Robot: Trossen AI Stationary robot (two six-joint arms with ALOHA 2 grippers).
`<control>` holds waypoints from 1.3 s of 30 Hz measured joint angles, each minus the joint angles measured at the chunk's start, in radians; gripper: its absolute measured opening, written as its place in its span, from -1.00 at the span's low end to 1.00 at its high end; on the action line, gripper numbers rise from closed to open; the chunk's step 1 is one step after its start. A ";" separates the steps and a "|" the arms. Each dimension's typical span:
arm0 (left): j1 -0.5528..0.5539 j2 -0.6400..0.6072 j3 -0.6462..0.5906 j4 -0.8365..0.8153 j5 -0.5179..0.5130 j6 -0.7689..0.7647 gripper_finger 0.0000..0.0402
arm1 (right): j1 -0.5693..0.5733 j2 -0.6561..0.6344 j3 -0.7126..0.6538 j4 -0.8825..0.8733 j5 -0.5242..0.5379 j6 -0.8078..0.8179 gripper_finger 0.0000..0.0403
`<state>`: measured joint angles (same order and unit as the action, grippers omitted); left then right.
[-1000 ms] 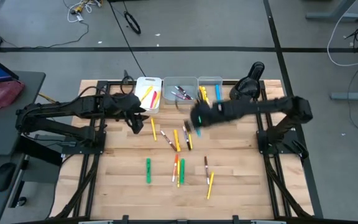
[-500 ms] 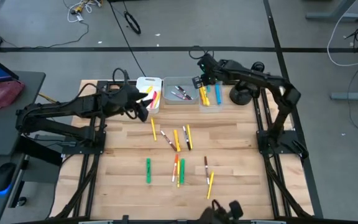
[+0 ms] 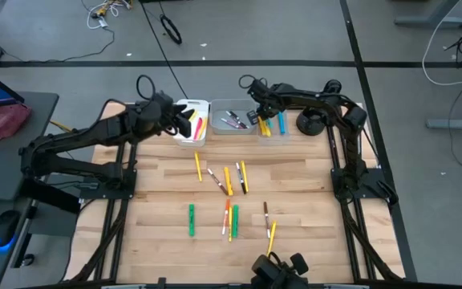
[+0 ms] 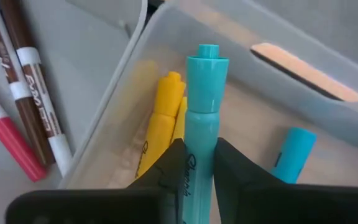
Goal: Pick & Place Markers
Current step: Put the light blue highlighter pen into the transparent bin, then put the yellow pen into the white bin
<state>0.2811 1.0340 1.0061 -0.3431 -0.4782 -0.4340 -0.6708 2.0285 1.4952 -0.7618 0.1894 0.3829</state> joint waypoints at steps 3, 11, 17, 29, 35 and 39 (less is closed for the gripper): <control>0.015 0.000 0.000 0.000 0.002 -0.001 -0.12 | -0.002 0.012 0.000 -0.020 0.000 0.008 -0.67; 0.033 0.000 0.000 0.000 0.058 0.023 -0.12 | -0.010 0.012 0.000 -0.095 -0.005 0.122 -0.53; 0.037 0.000 0.000 -0.001 0.196 0.069 -0.12 | -0.011 -0.020 0.000 -0.127 -0.008 0.159 -0.27; 0.037 0.000 0.000 -0.018 0.248 0.113 -0.12 | 0.218 -0.274 0.000 -0.082 -0.006 0.176 -0.13; 0.036 0.000 0.001 -0.086 0.276 0.113 -0.12 | 0.412 -0.334 0.000 -0.093 -0.018 0.113 -0.19; 0.025 0.000 0.001 -0.142 0.383 0.079 -0.12 | 0.531 -0.350 0.000 -0.122 -0.023 0.033 -0.20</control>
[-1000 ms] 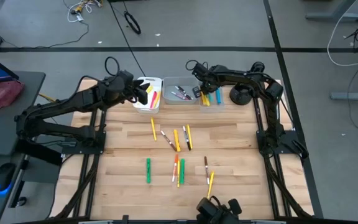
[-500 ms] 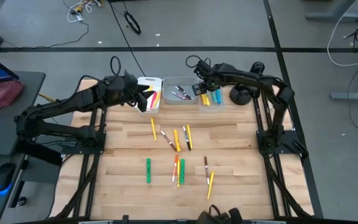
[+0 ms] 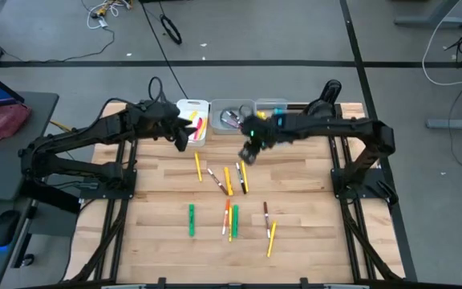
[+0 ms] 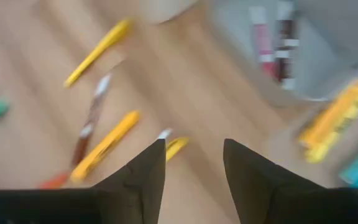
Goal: Pick & Place Markers
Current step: Put the yellow pen into the white bin
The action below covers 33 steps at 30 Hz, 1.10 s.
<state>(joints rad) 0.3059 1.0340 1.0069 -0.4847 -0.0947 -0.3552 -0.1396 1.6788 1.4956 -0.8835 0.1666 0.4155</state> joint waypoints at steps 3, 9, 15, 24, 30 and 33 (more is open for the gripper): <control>-0.044 0.000 0.000 -0.050 0.032 -0.075 -0.12 | 0.067 -0.007 0.000 -0.018 -0.001 -0.057 -0.20; -0.209 0.039 0.001 -0.177 -0.016 -0.327 -0.12 | 0.149 -0.012 0.000 -0.096 0.088 -0.160 -0.20; -0.384 0.127 0.001 -0.273 -0.091 -0.675 -0.12 | 0.174 -0.069 -0.061 -0.114 0.175 -0.251 -0.20; -0.604 0.299 0.001 -0.309 -0.115 -1.162 -0.12 | 0.181 -0.393 -0.387 0.036 0.155 -0.249 -0.19; -0.696 0.453 0.001 -0.235 -0.180 -1.449 -0.12 | 0.195 -0.581 -0.471 0.037 0.155 -0.238 -0.19; -0.694 0.536 0.001 -0.197 -0.191 -1.559 -0.08 | 0.194 -0.649 -0.494 0.036 0.155 -0.210 -0.19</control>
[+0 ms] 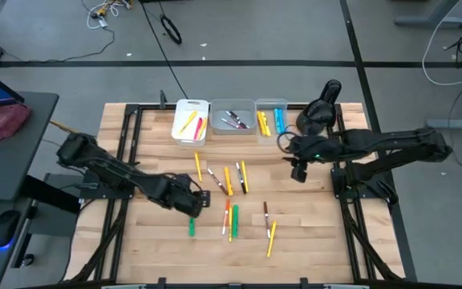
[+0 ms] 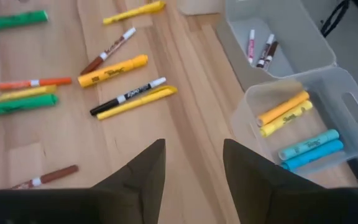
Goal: Pick & Place Markers
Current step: Put the yellow pen into the white bin
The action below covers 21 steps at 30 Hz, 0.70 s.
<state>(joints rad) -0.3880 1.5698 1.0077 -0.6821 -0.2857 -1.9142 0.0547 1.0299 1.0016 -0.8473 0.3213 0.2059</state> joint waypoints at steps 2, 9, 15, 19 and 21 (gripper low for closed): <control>0.018 0.049 0.000 0.004 -0.012 -0.035 -0.01 | 0.000 -0.037 -0.009 -0.007 0.000 0.021 -0.19; 0.134 0.169 0.000 0.007 -0.038 -0.063 0.25 | 0.000 -0.112 -0.010 -0.046 0.000 0.021 -0.19; 0.254 0.204 0.000 0.008 -0.091 0.011 0.25 | 0.000 -0.131 -0.010 -0.078 0.000 0.021 -0.19; 0.329 0.206 0.000 0.011 -0.114 0.069 0.17 | 0.000 -0.132 -0.010 -0.097 0.000 0.021 -0.19; 0.361 0.206 0.000 0.013 -0.114 0.103 0.13 | 0.000 -0.132 -0.010 -0.099 0.000 0.021 -0.19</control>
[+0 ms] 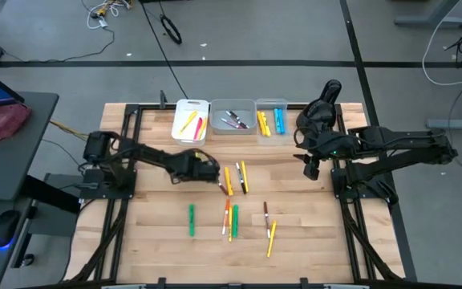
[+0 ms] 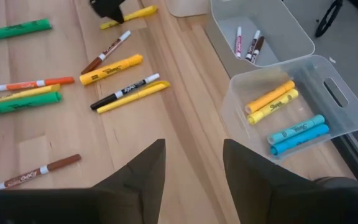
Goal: Pick & Place Markers
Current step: Put the yellow pen into the white bin
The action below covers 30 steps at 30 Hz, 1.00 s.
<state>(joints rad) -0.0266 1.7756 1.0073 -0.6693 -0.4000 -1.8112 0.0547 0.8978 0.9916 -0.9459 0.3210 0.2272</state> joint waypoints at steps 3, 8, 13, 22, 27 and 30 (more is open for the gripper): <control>0.039 0.009 0.000 0.007 0.000 0.046 0.05 | 0.000 0.000 0.000 0.000 0.000 0.000 -0.19; 0.071 0.029 0.000 0.030 0.038 0.121 -0.14 | -0.001 0.001 0.000 0.003 0.000 0.000 -0.19; 0.070 0.063 0.004 0.021 0.051 0.170 -0.36 | -0.001 0.001 0.000 0.016 0.001 0.027 -0.19; 0.064 0.055 0.004 -0.027 0.107 0.321 -0.86 | -0.001 0.001 0.000 0.069 0.002 0.053 -0.19; 0.071 0.004 -0.001 -0.078 0.172 0.461 -0.87 | -0.001 0.001 0.000 0.090 0.002 0.081 -0.19; 0.074 -0.059 0.016 -0.155 0.213 0.551 -0.87 | -0.001 0.002 0.000 0.095 0.003 0.102 -0.19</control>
<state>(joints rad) 0.0473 1.7167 1.0237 -0.8242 -0.1866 -1.2605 0.0540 0.8993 0.9913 -0.8509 0.3239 0.3289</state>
